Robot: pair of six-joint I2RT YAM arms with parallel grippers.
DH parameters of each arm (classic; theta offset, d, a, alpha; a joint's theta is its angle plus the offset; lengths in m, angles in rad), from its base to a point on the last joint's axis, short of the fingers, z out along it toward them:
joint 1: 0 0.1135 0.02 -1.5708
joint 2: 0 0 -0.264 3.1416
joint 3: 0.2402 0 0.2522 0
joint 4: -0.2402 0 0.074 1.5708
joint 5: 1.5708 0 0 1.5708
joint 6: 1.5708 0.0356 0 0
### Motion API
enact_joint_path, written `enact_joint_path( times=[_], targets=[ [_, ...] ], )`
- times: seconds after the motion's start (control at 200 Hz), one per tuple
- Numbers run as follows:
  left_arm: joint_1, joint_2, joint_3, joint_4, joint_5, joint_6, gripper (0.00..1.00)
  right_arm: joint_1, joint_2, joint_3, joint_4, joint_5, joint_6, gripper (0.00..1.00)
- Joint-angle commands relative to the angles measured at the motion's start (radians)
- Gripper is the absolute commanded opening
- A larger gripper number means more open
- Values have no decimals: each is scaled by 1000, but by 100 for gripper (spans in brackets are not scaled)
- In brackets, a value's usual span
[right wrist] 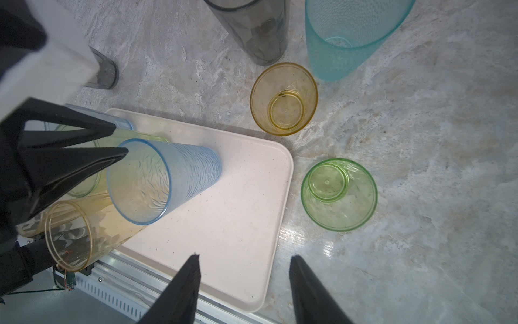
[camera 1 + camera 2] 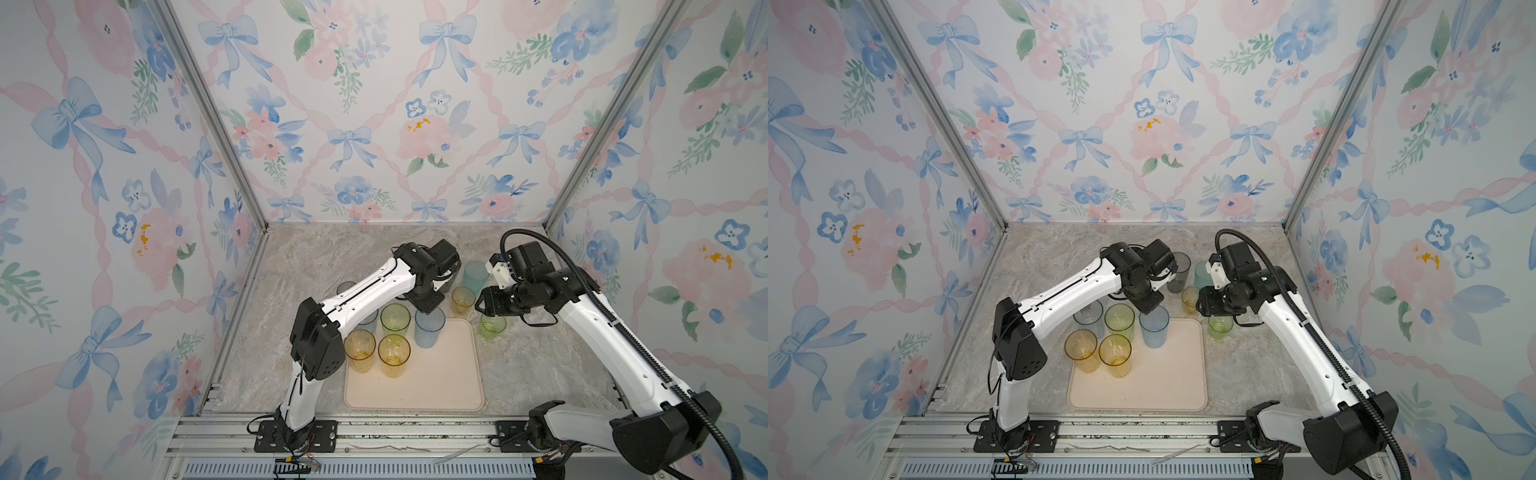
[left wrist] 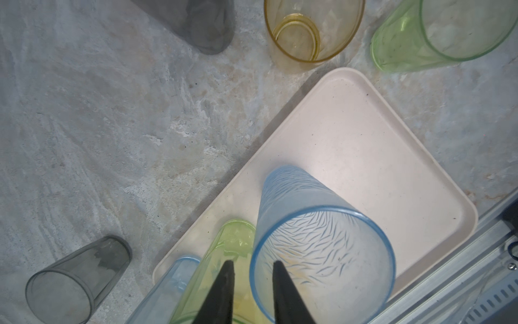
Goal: Place the glasses into the tray
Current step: Place the glass on the tray.
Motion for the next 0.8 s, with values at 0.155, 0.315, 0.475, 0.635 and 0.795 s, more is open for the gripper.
enact_joint_path(
  times=[0.155,0.315,0.475,0.635,0.795],
  targets=[
    [12,-58,5,-7,25,6,27,9,7,6,-20,13,-5,55],
    [49,-75,82,-3,48,-1,26,-13,2,18,-25,23,-10,55],
    [113,-7,264,3,91,-17,27,-52,-1,43,-39,21,-24,55],
    [159,113,467,5,128,-38,27,-93,-14,55,-50,23,-29,55],
    [181,222,579,36,115,-55,27,-111,-24,60,-54,33,-19,55]
  ],
)
